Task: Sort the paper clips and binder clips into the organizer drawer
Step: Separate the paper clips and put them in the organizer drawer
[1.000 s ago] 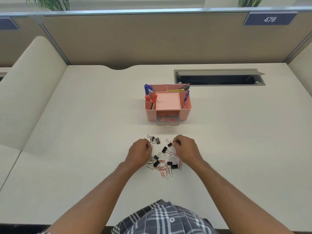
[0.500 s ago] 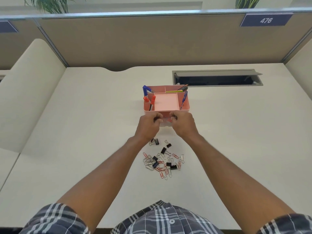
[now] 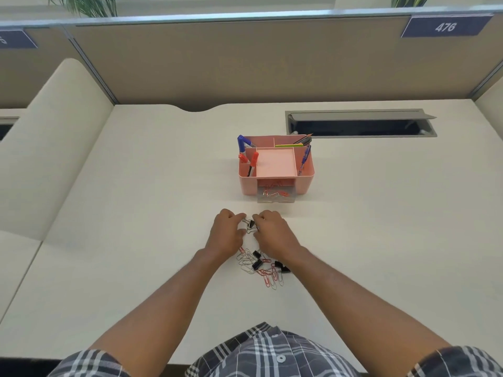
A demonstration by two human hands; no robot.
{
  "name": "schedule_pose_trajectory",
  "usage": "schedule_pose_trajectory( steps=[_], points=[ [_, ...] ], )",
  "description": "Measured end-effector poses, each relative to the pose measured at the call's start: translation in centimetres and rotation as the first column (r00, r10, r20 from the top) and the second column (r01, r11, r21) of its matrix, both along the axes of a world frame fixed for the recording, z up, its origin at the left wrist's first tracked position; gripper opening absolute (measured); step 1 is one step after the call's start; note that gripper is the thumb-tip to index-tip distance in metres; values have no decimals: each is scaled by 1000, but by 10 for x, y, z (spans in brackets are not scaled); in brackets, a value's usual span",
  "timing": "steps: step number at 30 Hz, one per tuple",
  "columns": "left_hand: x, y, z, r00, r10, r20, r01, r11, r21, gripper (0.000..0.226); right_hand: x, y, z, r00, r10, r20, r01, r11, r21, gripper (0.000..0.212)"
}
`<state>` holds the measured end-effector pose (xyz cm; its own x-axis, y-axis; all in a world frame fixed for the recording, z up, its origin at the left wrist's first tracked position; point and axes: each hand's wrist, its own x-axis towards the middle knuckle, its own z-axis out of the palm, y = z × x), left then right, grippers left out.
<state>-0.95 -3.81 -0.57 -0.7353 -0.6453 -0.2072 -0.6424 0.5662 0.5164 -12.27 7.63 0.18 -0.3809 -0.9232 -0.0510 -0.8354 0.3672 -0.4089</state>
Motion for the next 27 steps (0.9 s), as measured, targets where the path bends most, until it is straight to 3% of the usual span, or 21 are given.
schedule_pose_trajectory(
  steps=[2, 11, 15, 21, 27],
  points=[
    [-1, 0, 0, 1000, -14, 7, 14, 999, -34, 41, 2, -5, -3, 1000, -11, -17, 12, 1000, 23, 27],
    [-2, 5, -2, 1000, -16, -27, 14, 998, -63, 17, -2, -9, -10, 991, -70, 114, 62, 995, 72, 26],
    [-3, 7, 2, 1000, -13, -18, 13, 999, -44, 10, -2, -7, -5, 988, -80, 135, 75, 996, 42, 16],
    [0, 14, 6, 974, 172, -146, -126, 950, 285, 9, -9, -2, 6, 861, -225, 455, 235, 971, 36, 16],
    [3, 18, 13, 898, 320, -300, -97, 812, 575, 19, -14, 10, 20, 791, -234, 566, 310, 950, -40, 12]
  ],
)
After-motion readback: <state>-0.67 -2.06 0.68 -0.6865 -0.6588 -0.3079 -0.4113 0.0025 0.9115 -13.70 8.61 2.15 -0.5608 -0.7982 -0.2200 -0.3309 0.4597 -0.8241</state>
